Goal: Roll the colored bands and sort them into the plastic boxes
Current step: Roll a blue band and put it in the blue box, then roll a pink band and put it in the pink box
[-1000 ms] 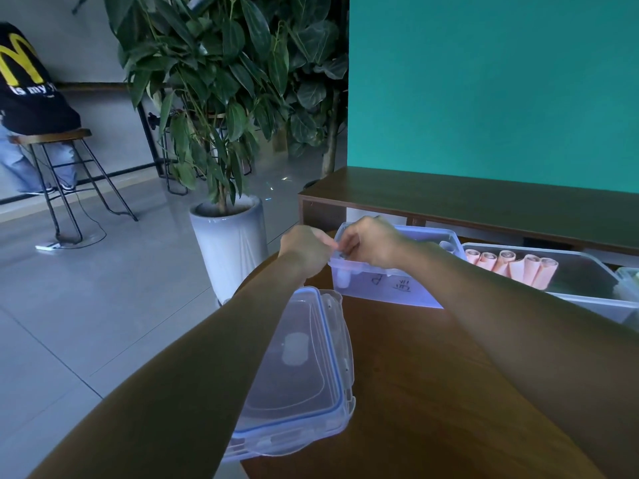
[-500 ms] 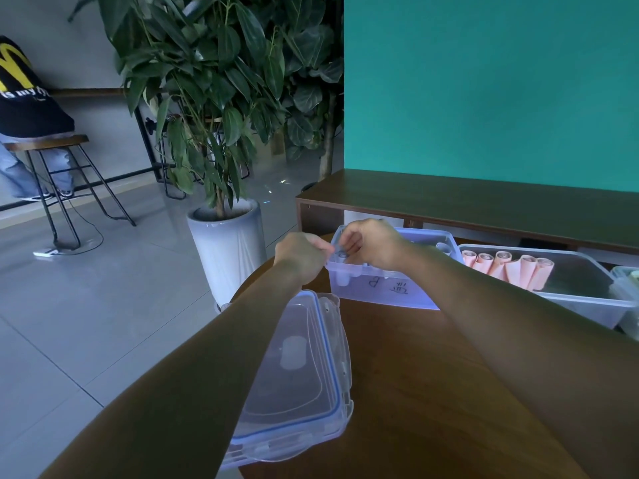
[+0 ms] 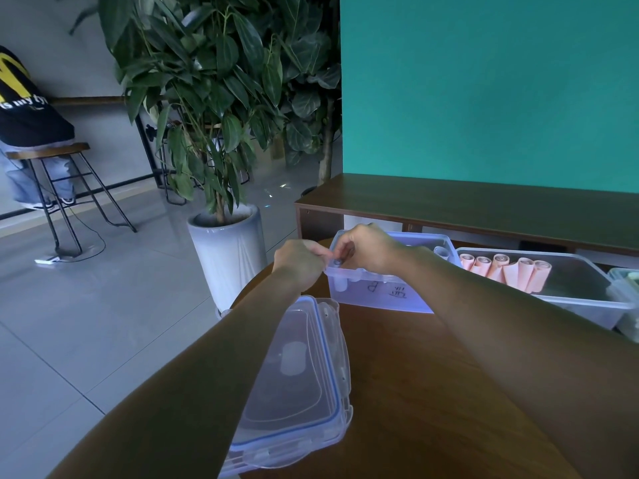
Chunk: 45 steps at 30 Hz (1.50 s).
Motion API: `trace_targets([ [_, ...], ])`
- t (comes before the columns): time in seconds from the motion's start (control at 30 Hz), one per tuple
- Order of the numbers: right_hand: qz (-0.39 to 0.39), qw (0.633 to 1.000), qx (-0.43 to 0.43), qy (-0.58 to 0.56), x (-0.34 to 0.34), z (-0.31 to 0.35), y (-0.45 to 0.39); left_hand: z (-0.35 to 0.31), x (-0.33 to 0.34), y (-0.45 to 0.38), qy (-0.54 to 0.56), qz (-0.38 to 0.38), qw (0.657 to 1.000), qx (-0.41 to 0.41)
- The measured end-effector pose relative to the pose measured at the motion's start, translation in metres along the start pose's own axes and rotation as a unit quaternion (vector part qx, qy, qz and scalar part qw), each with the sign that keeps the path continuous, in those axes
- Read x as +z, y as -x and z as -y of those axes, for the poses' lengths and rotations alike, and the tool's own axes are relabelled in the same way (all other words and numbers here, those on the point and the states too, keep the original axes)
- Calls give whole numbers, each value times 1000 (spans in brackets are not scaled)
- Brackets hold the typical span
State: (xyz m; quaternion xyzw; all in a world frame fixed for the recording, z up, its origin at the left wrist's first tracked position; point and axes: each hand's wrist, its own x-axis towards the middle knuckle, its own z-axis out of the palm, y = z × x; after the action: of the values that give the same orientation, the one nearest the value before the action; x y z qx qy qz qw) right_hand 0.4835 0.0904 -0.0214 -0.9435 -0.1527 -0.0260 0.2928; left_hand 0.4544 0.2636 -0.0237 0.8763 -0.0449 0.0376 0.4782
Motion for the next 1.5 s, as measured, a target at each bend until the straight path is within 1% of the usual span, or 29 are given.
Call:
trace_targets([
  [0.1,-19,999,23,-35,-2,-3,0,0,1,1,11,4,1000,0],
  [0.2,-13,999,38,-27,-6,-4,5,0,2,3,24,-6,1000,-9],
  [0.27,-17,998,45,-42,-8,-5,8,-1,2,5,30,-12,999,-10],
  [0.63,-42,995,50,-74,-18,-7,23,-8,-10,18,21,-46,999,-10],
  [0.73,-69,994,44,-79,-29,-4,38,-16,-12,29,13,-62,998,6],
  [0.83,-98,984,36,-146,-42,-1,65,-29,-11,45,-4,-76,996,45],
  [0.93,-121,971,31,-206,-57,4,105,-47,-7,67,14,-89,993,77],
  [1.03,-149,958,53,-239,-70,7,161,-67,5,98,40,-91,990,98],
  [1.13,-158,959,79,-224,-76,6,230,-86,30,136,40,-77,986,144],
  [1.23,-162,960,105,-204,-76,3,305,-103,69,178,36,-23,982,182],
  [1.33,-171,960,142,-168,-76,-4,382,-121,113,226,59,33,977,201],
  [1.4,-198,953,174,-150,-77,-11,432,-134,140,259,76,73,971,212],
  [1.5,-251,937,229,-83,-77,-20,498,-150,177,305,83,127,962,229],
])
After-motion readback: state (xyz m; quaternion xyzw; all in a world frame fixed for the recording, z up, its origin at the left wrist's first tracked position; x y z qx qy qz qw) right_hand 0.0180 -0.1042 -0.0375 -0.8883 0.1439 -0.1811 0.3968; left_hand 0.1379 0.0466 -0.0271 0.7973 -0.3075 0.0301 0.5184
